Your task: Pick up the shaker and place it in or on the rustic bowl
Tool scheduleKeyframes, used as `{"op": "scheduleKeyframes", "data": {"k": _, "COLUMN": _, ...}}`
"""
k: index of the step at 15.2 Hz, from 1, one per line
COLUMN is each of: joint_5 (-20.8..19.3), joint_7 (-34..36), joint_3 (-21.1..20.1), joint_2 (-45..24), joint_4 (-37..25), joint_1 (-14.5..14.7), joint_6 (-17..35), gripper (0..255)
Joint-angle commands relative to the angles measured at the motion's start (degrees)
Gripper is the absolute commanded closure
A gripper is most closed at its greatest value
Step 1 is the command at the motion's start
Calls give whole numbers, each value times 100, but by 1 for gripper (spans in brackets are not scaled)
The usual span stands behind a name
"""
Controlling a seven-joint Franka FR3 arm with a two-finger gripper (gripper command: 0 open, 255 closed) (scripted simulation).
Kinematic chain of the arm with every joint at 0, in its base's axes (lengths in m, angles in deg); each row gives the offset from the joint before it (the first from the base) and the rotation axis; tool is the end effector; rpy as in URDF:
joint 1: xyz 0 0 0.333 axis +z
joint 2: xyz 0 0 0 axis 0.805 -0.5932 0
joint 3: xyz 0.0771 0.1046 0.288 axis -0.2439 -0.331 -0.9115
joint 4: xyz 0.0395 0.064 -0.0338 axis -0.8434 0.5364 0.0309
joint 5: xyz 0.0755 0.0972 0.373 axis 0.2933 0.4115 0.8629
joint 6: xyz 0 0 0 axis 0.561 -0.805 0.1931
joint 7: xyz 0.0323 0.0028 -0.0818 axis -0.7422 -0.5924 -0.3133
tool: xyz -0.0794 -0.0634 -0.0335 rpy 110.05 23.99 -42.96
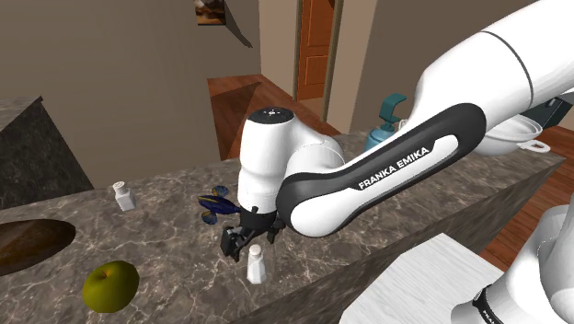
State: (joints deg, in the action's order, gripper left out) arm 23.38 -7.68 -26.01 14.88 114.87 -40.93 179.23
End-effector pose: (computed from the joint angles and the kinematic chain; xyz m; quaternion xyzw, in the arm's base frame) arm 0.4263 0.3890 0.3608 -0.9977 0.0096 -0.0285 0.0614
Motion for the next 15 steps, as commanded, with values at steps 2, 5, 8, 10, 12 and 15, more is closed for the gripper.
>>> {"op": "scheduleKeyframes", "data": {"k": 2, "joint_5": -3, "joint_7": 1, "joint_3": 1, "joint_2": -3, "joint_4": 5, "joint_1": 0, "joint_6": 9, "gripper": 0}}
{"op": "scheduleKeyframes", "data": {"k": 5, "joint_5": -2, "joint_7": 1, "joint_3": 1, "joint_2": -3, "joint_4": 4, "joint_1": 0, "joint_6": 8, "gripper": 255}}
{"op": "scheduleKeyframes", "data": {"k": 8, "joint_5": -3, "joint_7": 1, "joint_3": 1, "joint_2": -4, "joint_4": 4, "joint_1": 0, "joint_6": 9, "gripper": 255}}
{"op": "scheduleKeyframes", "data": {"k": 10, "joint_5": -5, "joint_7": 2, "joint_3": 2, "joint_2": -6, "joint_4": 3, "joint_1": 1, "joint_6": 10, "gripper": 255}}
{"op": "scheduleKeyframes", "data": {"k": 12, "joint_5": -3, "joint_7": 0, "joint_3": 1, "joint_2": -4, "joint_4": 6, "joint_1": 0, "joint_6": 10, "gripper": 255}}
{"op": "scheduleKeyframes", "data": {"k": 15, "joint_5": 33, "joint_7": -21, "joint_3": -8, "joint_2": 45, "joint_4": -24, "joint_1": -9, "joint_6": -61, "gripper": 255}}
